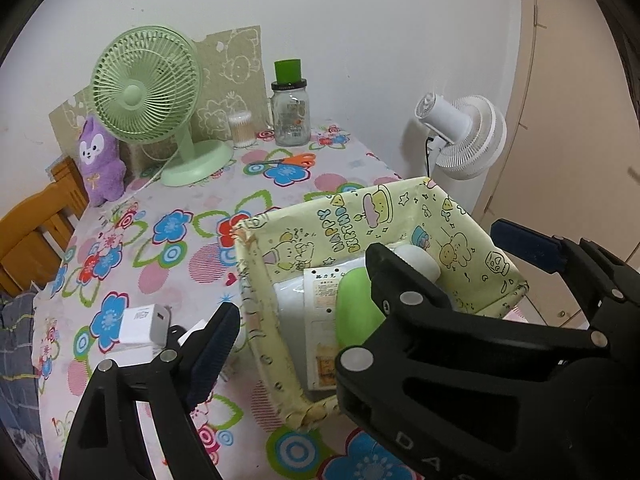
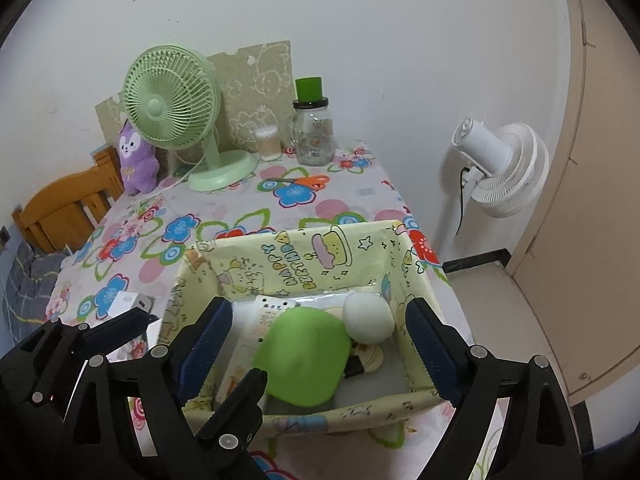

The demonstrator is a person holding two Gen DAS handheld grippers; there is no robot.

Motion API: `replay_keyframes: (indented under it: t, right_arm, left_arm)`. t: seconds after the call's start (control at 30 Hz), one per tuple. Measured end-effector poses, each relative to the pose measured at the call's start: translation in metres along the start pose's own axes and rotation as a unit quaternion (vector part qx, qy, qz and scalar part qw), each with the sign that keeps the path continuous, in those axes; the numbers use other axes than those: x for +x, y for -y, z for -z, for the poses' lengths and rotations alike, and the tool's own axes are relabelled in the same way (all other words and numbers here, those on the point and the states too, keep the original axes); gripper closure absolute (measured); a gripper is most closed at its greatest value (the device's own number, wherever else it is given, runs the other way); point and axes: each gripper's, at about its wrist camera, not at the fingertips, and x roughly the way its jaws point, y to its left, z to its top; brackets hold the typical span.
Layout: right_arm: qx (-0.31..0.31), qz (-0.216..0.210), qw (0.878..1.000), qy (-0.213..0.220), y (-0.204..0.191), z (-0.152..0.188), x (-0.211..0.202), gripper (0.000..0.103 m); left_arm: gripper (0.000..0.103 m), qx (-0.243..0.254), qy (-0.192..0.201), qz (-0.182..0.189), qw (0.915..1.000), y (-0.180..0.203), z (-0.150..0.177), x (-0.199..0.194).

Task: Organize rigid objects
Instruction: 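Lower the green pad into the box with left tool while right tool releases the white ball inside, then withdraw both open tools from the gift-paper box toward the remaining items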

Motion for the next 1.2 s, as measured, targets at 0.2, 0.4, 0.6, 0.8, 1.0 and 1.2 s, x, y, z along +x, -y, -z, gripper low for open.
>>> replay_keyframes:
  t: [0.2, 0.4, 0.6, 0.8, 1.0, 1.2]
  right_arm:
    - [-0.007, 0.002, 1.0, 0.018, -0.015, -0.001, -0.017, 0.012]
    - [-0.014, 0.004, 1.0, 0.028, -0.028, -0.001, -0.03, 0.012]
    - [-0.026, 0.006, 0.999, 0.042, -0.042, -0.002, -0.042, 0.012]
    - [-0.035, 0.004, 0.998, 0.05, -0.055, -0.001, -0.052, 0.012]
    - [-0.043, 0.006, 0.997, 0.057, -0.068, 0.0, -0.063, 0.012]
    - [-0.049, -0.009, 0.997, 0.061, -0.081, 0.002, -0.072, 0.012]
  left_arm:
    - [0.013, 0.0, 0.018, -0.009, 0.9998, -0.01, 0.004, -0.02]
    - [0.011, -0.004, 0.031, -0.02, 0.9993, -0.02, 0.008, -0.034]
    - [0.01, -0.006, 0.044, -0.026, 0.9987, -0.031, 0.013, -0.048]
    - [0.009, -0.009, 0.051, -0.04, 0.9979, -0.038, 0.017, -0.059]
    - [0.008, -0.012, 0.059, -0.046, 0.9971, -0.047, 0.021, -0.07]
    - [0.005, -0.026, 0.07, -0.06, 0.9954, -0.06, 0.027, -0.082]
